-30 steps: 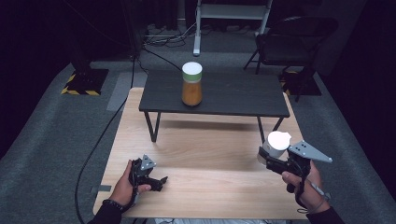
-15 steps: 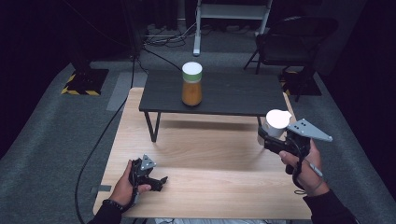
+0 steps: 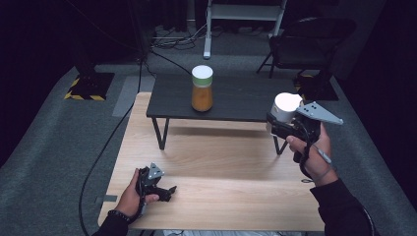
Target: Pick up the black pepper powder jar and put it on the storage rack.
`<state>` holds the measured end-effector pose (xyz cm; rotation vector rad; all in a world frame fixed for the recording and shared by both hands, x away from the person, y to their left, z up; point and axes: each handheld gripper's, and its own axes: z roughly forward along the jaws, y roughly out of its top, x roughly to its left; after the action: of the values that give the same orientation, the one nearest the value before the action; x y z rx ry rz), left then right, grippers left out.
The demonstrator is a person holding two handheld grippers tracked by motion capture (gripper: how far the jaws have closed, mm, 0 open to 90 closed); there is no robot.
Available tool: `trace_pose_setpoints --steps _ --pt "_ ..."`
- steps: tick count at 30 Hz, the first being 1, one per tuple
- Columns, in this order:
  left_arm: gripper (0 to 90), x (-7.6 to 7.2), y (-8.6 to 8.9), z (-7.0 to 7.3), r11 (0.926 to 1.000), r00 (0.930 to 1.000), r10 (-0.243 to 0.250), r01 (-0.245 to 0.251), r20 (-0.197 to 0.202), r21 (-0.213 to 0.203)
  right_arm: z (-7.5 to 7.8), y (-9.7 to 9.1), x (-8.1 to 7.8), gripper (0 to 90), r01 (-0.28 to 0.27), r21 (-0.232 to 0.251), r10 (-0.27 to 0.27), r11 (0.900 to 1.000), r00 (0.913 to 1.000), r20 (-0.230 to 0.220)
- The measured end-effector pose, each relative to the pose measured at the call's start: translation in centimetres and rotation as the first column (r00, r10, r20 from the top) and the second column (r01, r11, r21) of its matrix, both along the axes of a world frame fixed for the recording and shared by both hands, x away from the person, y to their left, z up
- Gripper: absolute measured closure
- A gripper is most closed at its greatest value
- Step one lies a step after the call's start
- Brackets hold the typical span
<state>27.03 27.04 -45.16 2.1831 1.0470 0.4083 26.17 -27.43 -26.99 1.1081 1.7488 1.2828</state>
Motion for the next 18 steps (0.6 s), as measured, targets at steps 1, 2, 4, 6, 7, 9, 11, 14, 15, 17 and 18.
trace_pose_setpoints --steps 1,2,4,6,7,9,11,14,15,17,18 --pt "0.4 0.0 0.0 0.0 1.0 1.0 0.0 0.0 0.0 0.0 0.1 0.2 0.2 29.3 0.001 -0.003 -0.001 1.0 1.0 0.002" --pt "0.4 0.0 0.0 0.0 1.0 1.0 0.0 0.0 0.0 0.0 0.3 0.4 0.5 29.4 0.003 -0.001 -0.003 1.0 1.0 0.004" --pt "0.5 0.0 0.0 0.0 1.0 1.0 0.0 0.0 0.001 0.0 0.5 0.7 1.0 29.4 0.006 -0.004 -0.006 1.0 1.0 0.004" --pt "0.5 0.0 0.0 0.0 1.0 1.0 0.0 0.0 0.001 0.0 0.6 1.0 1.5 29.4 0.008 0.001 -0.008 1.0 1.0 0.003" --pt "0.4 0.0 0.0 0.0 1.0 1.0 0.0 0.0 0.0 0.0 0.6 1.2 1.7 29.4 0.01 0.003 -0.01 0.9999 0.9999 0.003" --pt "0.5 0.0 0.0 0.0 1.0 1.0 0.0 0.0 0.001 0.0 0.6 1.5 2.3 29.5 0.018 0.011 -0.018 0.9998 0.9998 0.002" --pt "0.5 0.0 0.0 0.0 1.0 1.0 0.0 0.0 0.001 0.0 0.6 1.6 2.9 29.5 0.024 0.021 -0.024 0.9995 0.9997 -0.002" --pt "0.5 0.0 0.0 0.0 1.0 1.0 0.0 0.0 0.0 0.0 0.7 2.1 3.6 29.5 0.033 0.012 -0.033 0.9994 0.9994 -0.004" --pt "0.4 0.0 0.0 0.0 1.0 1.0 0.0 0.0 0.0 0.0 0.7 2.3 4.0 29.5 0.041 0.011 -0.041 0.9991 0.9992 -0.004" --pt "0.5 0.0 0.0 0.0 1.0 1.0 0.001 -0.001 0.001 0.0 0.6 2.4 4.7 29.6 0.046 0.023 -0.046 0.9987 0.9989 -0.014" --pt "0.5 0.0 0.0 0.0 1.0 1.0 0.001 -0.001 0.001 0.0 0.6 2.5 5.0 29.5 0.051 0.027 -0.05 0.9984 0.9986 -0.015"
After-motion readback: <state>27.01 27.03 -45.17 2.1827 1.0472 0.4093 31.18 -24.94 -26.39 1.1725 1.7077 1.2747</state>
